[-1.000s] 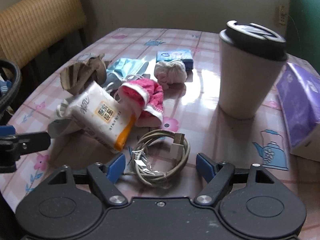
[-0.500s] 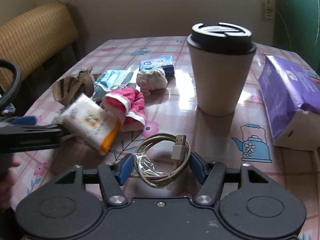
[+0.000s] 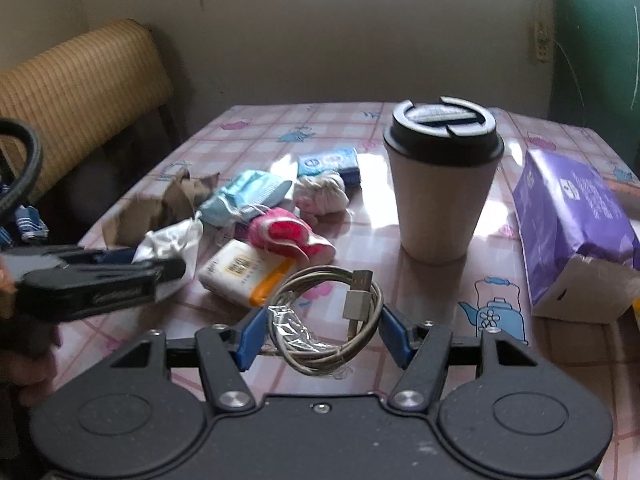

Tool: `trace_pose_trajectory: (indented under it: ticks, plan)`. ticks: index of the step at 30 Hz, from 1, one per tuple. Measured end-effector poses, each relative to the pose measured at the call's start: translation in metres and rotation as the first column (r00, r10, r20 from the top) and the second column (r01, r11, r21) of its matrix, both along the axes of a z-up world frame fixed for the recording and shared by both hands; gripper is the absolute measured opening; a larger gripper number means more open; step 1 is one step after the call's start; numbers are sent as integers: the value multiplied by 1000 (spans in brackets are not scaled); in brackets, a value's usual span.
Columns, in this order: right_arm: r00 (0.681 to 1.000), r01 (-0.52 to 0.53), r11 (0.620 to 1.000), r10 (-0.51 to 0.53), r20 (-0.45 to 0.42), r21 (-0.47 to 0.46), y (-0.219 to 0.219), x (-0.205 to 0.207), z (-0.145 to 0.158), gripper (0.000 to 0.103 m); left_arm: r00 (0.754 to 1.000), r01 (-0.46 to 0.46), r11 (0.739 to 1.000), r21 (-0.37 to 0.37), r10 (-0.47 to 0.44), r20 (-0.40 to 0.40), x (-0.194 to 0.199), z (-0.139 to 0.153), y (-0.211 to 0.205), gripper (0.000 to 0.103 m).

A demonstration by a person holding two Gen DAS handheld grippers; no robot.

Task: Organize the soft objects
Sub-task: 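Grasp the white face mask with the left tool while the right tool grasps the coiled cable, then lift the face mask and cable coil off the table with both tools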

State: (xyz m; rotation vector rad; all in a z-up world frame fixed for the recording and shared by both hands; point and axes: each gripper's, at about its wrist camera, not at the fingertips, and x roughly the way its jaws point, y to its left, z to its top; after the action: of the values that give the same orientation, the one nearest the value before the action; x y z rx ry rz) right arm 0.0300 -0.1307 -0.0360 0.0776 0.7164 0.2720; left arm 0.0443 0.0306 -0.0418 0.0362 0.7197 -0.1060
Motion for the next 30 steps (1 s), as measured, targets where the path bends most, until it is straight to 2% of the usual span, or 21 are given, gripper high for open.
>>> trace_pose_trajectory:
  ticks: [2, 7, 13, 30]
  plan:
    - [1000, -3, 1000, 2, 9, 8, 0, -2, 5, 74, 1000, 15, 999, -44, -15, 2, -14, 6, 1, 42]
    - [999, -14, 1000, 13, 35, 18, 1, -7, 18, 74, 999, 12, 997, -80, -9, 32, -31, 24, 0, 42]
    - [997, -33, 999, 32, 76, 15, 2, -10, 36, 74, 997, -4, 997, -77, 9, 75, -31, 41, -6, 42]
    - [989, -41, 999, 38, 143, 14, 0, 11, 81, 74, 991, -51, 995, -82, 60, 120, -12, 77, -19, 42]
